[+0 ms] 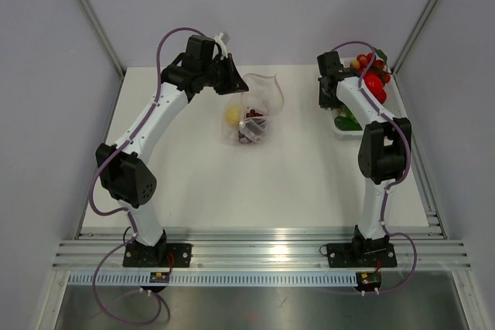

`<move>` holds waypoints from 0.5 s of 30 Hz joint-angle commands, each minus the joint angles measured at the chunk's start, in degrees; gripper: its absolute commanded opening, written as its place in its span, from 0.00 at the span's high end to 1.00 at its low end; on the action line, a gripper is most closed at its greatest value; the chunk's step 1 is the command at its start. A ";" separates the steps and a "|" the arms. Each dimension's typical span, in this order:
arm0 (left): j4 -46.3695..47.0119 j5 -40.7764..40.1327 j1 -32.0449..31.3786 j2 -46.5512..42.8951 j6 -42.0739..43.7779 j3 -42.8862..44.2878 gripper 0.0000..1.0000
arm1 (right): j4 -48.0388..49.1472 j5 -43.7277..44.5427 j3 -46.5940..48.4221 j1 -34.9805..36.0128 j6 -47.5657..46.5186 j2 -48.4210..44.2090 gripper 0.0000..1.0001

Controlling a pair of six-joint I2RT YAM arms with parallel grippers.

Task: Place the food in the zip-top bag and seal the zipper
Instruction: Move the bin to the center of the board.

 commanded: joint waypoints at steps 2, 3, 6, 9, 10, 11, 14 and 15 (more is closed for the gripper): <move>2.60 0.23 0.11 -3.66 0.08 -0.41 1.00 | 0.82 -5.95 -1.59 0.62 1.12 -1.26 0.85; 2.60 0.14 0.11 -3.66 0.08 -0.59 1.00 | 1.08 -6.22 -2.03 0.80 1.29 -1.43 0.85; 2.86 0.14 0.11 -3.84 -0.01 -0.94 1.00 | 1.00 -8.14 -2.91 0.97 1.90 -1.87 0.85; 3.13 0.14 0.11 -4.01 -0.01 -1.29 1.00 | 1.96 -11.04 -5.45 1.85 3.22 -3.53 0.91; 3.22 -0.03 0.11 -3.84 0.08 -1.29 1.00 | 2.40 -11.49 -5.99 2.20 3.75 -3.98 0.95; 3.30 -0.12 0.11 -3.84 0.25 -1.21 1.00 | 2.84 -12.37 -6.43 2.55 4.19 -4.42 0.97; 2.95 -0.47 0.11 -3.57 0.43 -0.42 1.00 | 3.46 -14.48 -8.10 4.48 5.86 -5.74 0.99; 2.87 -0.47 0.11 -3.49 0.43 -0.33 1.00 | 3.37 -14.57 -8.62 5.01 6.12 -6.26 1.00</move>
